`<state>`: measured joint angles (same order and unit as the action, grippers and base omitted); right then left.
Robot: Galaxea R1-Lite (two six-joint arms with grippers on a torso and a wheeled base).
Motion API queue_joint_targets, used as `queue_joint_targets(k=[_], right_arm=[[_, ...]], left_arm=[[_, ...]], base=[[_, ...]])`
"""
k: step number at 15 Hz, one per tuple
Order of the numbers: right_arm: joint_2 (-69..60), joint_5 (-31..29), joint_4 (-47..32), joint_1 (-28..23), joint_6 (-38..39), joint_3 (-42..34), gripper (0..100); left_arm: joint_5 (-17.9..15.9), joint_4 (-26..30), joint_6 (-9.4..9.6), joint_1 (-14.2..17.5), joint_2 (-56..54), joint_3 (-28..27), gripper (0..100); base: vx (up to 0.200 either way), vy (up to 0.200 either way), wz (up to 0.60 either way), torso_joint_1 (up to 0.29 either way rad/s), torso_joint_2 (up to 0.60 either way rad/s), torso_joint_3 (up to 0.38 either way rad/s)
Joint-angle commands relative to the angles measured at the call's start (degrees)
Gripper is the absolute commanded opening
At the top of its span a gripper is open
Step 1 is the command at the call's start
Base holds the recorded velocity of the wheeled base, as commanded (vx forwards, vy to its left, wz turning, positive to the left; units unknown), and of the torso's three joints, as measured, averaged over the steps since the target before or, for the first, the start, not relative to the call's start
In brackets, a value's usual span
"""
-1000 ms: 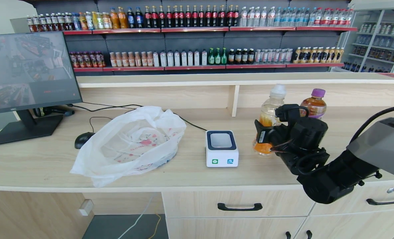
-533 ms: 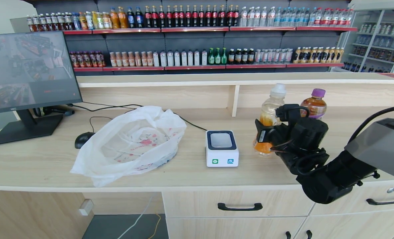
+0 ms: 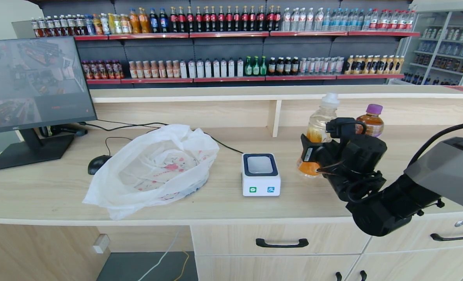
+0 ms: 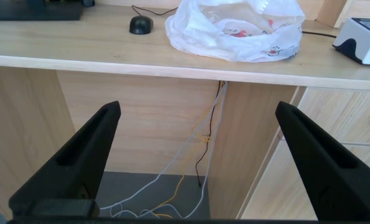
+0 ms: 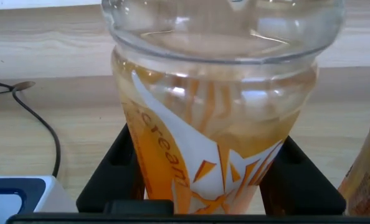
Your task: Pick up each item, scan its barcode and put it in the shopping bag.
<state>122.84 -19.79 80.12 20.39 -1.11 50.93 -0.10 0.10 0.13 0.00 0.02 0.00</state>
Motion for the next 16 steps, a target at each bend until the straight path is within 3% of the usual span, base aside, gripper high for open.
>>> queue_joint_targets(k=[1,8,16], right_arm=[[-0.5,0.0,0.0,-0.2,-0.1,1.8,0],[-9.2,0.3,-1.3,0.2,-0.1,0.1,0],[-24.4,3.5,-4.7,2.7,3.5,-16.6,0]], left_arm=[[0.0,0.0,0.04,0.0,0.0,0.0,100],[0.0,0.0,-0.05,0.0,0.0,-0.1,100],[0.0,0.0,0.04,0.0,0.0,0.0,100]], base=[[0.000,0.000,0.00,0.000,0.00,0.000],[0.000,0.000,0.00,0.000,0.00,0.000],[0.000,0.000,0.00,0.000,0.00,0.000]])
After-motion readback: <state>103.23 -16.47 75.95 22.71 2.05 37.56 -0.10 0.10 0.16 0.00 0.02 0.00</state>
